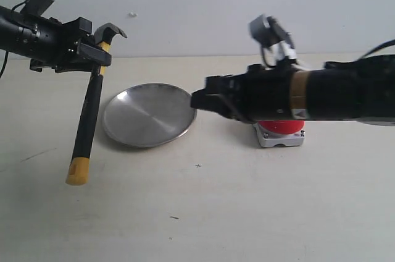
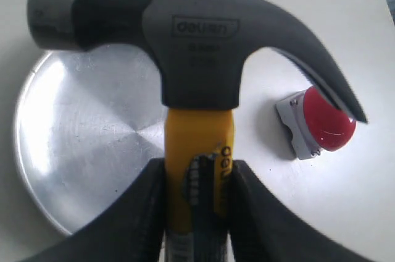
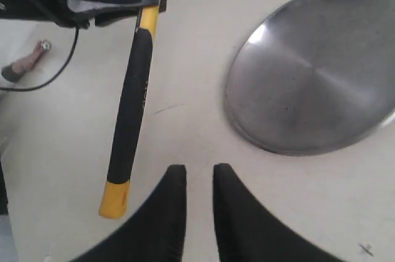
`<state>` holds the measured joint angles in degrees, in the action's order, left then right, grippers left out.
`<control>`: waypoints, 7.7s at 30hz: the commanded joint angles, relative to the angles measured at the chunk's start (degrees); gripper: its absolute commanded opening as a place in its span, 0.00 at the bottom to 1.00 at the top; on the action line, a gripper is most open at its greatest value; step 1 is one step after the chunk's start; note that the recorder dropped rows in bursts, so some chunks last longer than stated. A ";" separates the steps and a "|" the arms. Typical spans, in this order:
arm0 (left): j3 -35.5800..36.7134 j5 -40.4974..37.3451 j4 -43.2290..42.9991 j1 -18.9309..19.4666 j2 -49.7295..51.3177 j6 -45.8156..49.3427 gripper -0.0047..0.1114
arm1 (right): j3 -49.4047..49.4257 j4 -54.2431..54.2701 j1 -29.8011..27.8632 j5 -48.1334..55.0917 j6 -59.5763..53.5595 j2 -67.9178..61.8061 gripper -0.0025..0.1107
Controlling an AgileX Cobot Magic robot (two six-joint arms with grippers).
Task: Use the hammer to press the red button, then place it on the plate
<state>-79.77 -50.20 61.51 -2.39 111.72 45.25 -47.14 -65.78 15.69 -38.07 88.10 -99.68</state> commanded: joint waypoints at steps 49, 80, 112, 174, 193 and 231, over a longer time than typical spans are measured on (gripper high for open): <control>-0.38 2.13 3.81 -1.68 -1.19 2.48 0.04 | -36.75 6.47 18.23 13.03 0.13 -29.17 0.56; -0.38 3.31 3.43 -1.68 -1.19 5.98 0.09 | -36.75 8.42 18.23 10.95 7.46 -29.17 0.02; 14.18 -3.60 11.58 5.31 -16.77 23.37 0.04 | -28.36 -0.03 15.49 43.81 -4.60 -6.25 0.02; 79.77 33.59 33.97 5.31 -108.16 36.99 0.04 | 13.67 -3.45 -4.52 38.86 -7.55 23.02 0.02; 79.77 33.59 33.97 5.31 -108.16 36.99 0.04 | 18.14 -1.34 -4.40 41.05 -8.47 38.76 0.02; 79.77 33.59 33.97 5.31 -108.16 37.17 0.04 | 12.69 -4.19 -4.40 -0.19 2.13 31.46 0.02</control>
<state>-0.18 -16.32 95.25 2.89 3.29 82.42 -32.32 -71.23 11.56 -34.06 88.44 -65.88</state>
